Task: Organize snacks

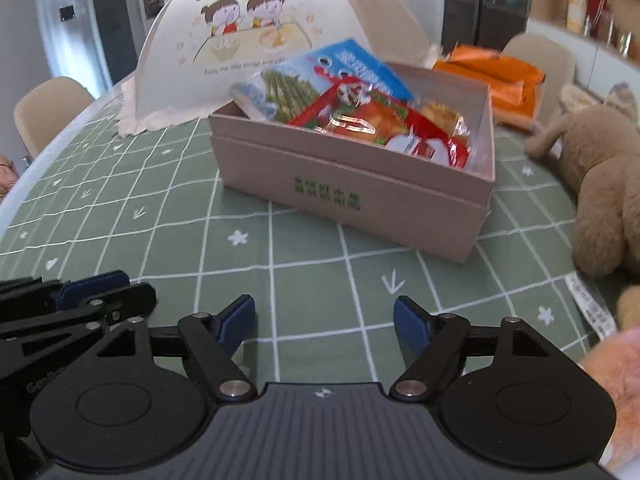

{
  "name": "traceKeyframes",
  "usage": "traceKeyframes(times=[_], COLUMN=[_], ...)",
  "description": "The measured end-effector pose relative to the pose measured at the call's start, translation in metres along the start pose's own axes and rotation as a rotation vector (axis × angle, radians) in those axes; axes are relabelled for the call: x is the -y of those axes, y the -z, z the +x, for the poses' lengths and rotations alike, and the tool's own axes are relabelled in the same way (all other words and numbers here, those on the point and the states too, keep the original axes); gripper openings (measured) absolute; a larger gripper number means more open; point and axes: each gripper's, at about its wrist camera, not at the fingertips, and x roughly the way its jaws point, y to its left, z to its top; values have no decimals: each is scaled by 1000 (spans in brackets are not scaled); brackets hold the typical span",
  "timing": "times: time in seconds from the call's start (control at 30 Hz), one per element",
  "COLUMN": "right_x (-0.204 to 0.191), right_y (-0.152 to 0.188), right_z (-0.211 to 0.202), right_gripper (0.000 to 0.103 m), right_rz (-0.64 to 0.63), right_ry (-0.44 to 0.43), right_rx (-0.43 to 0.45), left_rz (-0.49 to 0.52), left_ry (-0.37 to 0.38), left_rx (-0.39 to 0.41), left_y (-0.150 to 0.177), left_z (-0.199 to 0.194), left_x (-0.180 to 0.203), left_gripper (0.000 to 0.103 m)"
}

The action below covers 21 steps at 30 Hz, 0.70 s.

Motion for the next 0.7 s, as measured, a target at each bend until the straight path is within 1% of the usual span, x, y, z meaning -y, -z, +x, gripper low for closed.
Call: traceKeyframes(times=[0.07,0.13,0.3,0.4,0.7], right_x=[2,8,15,16,16], right_y=[2,4,11,19,19], right_z=[3,7,8,6,6], right_gripper=[95,103,103,103,103], right_rz=[19,40,37,38,40], right_ry=[28,47,43,48,46], right_rx=[10,14,76,125,129], left_rz=[24,44,74,71,63], left_ry=[-11,-29,-51,-55,-49], left_rx=[21,23,28,30,31], left_y=[0,-1,0,0,-1], left_z=[3,5,6,7,7], left_x=[6,11,16,16,17], left_gripper=[25,25,25,25,25])
